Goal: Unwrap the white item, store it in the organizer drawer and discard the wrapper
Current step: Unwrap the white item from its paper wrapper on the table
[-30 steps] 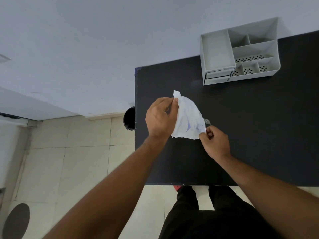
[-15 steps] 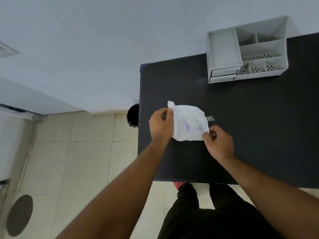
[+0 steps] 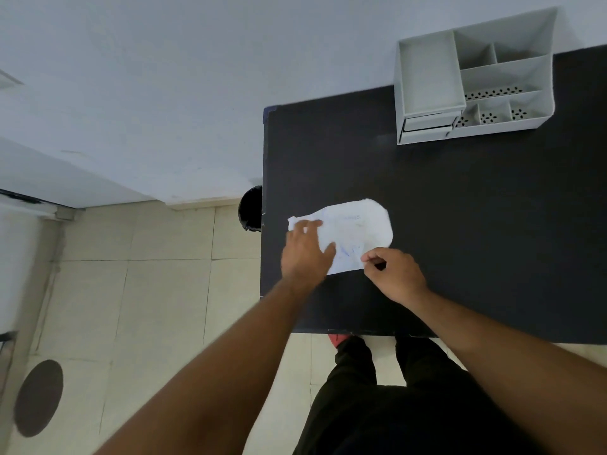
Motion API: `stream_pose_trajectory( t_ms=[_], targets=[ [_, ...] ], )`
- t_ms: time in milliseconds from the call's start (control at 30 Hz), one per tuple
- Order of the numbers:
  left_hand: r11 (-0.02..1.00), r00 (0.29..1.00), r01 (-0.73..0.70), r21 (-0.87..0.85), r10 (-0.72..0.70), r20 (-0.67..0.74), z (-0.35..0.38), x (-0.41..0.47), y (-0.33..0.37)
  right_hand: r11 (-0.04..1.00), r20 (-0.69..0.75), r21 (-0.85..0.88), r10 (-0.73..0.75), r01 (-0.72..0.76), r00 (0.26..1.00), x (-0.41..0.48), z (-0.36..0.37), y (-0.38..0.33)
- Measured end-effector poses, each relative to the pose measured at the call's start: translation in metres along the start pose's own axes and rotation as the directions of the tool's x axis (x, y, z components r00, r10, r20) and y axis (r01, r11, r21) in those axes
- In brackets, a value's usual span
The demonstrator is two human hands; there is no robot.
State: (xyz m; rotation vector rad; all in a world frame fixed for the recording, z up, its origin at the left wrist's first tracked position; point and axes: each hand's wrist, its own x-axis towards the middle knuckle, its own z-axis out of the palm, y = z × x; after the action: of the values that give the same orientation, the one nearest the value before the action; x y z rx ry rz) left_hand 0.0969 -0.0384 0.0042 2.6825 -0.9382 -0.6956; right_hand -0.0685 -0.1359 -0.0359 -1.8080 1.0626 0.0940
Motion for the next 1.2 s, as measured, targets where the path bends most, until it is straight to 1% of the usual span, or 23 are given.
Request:
stream_pose_trajectory(
  t_ms=[67,100,133,233,300,367,500,633,700,767,833,933,1000,1067,1133,1167,1200],
  targets=[
    [0.992,0.988,-0.108,0.063,0.1,0.12,0.014,-0.01,0.012,1.0,0.013,0.009,0.007,-0.007,1.0,0.0,-0.002,0.0],
    [0.987,0.98,-0.141,0.08,0.128,0.155,0.02,-0.015,0.019,1.0,0.007,0.003,0.004,-0.004,1.0,0.0,-0.003,0.001],
    [0.986,0.977,-0.151,0.073,0.137,0.162,0.026,-0.018,0.025,1.0,-0.016,0.003,0.002,-0.002,1.0,0.0,-0.006,0.002],
    [0.996,0.99,-0.09,0.005,0.089,0.107,0.036,-0.022,0.041,0.998,-0.14,0.064,0.031,-0.022,0.99,0.001,-0.016,0.007],
    [0.995,0.992,-0.1,0.013,0.098,0.082,0.04,-0.021,0.049,0.992,-0.214,0.112,0.082,-0.059,0.973,0.004,-0.022,0.008],
    [0.993,0.992,-0.116,0.03,0.114,0.063,0.042,-0.016,0.053,0.986,-0.253,0.131,0.131,-0.101,0.958,0.01,-0.028,0.007],
    [0.996,0.997,-0.077,0.034,0.077,0.014,0.042,-0.002,0.064,0.977,-0.21,0.11,0.201,-0.181,0.957,0.029,-0.037,0.002],
    [0.999,0.999,0.031,0.018,-0.031,0.026,0.048,0.01,0.071,0.97,-0.15,0.095,0.236,-0.224,0.96,0.049,-0.039,-0.003],
    [0.994,0.995,0.095,-0.061,-0.093,0.034,0.05,0.015,0.072,0.959,-0.103,0.147,0.259,-0.243,0.96,0.057,-0.037,-0.005],
    [0.974,0.99,0.141,-0.176,-0.134,0.051,0.05,0.02,0.07,0.92,-0.064,0.275,0.308,-0.28,0.949,0.063,-0.034,-0.008],
    [0.956,0.987,0.158,-0.246,-0.146,0.065,0.048,0.022,0.067,0.885,-0.012,0.36,0.322,-0.297,0.947,0.065,-0.03,-0.011],
    [0.931,0.987,0.159,-0.33,-0.153,0.044,0.044,0.024,0.059,0.863,0.044,0.396,0.323,-0.313,0.946,0.068,-0.025,-0.015],
    [0.924,0.991,0.126,-0.362,-0.13,0.013,0.042,0.024,0.055,0.865,0.005,0.401,0.329,-0.303,0.944,0.071,-0.024,-0.017],
    [0.95,0.996,0.038,-0.309,-0.06,-0.059,0.043,0.025,0.05,0.866,-0.036,0.4,0.34,-0.298,0.94,0.075,-0.025,-0.019],
    [0.983,0.995,-0.038,-0.182,0.021,-0.099,0.043,0.032,0.044,0.879,-0.057,0.379,0.332,-0.288,0.942,0.075,-0.028,-0.022],
    [0.989,0.997,-0.041,-0.142,0.03,-0.074,0.043,0.036,0.042,0.884,-0.065,0.375,0.327,-0.281,0.943,0.076,-0.029,-0.023],
    [0.991,1.0,-0.019,-0.133,0.016,-0.021,0.042,0.04,0.04,0.883,-0.077,0.385,0.322,-0.27,0.944,0.076,-0.031,-0.022]
  ],
)
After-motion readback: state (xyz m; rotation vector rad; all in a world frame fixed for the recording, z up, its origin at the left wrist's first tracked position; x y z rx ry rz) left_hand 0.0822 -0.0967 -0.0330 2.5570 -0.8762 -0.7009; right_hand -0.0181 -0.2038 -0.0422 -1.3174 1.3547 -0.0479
